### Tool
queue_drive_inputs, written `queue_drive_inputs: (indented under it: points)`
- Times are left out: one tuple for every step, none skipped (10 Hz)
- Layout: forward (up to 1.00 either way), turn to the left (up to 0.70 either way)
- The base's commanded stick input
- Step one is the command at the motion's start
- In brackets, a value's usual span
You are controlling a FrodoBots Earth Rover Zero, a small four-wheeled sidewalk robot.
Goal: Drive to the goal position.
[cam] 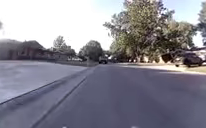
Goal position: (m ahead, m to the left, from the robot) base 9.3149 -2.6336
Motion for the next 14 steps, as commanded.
queue_drive_inputs:
  points:
    - [1.0,0.0]
    - [1.0,0.0]
    - [1.0,0.0]
    - [1.0,0.0]
    - [1.0,0.0]
    - [1.0,0.0]
    - [1.0,0.0]
    - [1.0,0.0]
    - [1.0,0.0]
    - [1.0,0.0]
    - [1.0,0.0]
    - [1.0,0.0]
    - [1.0,0.0]
    - [1.0,0.0]
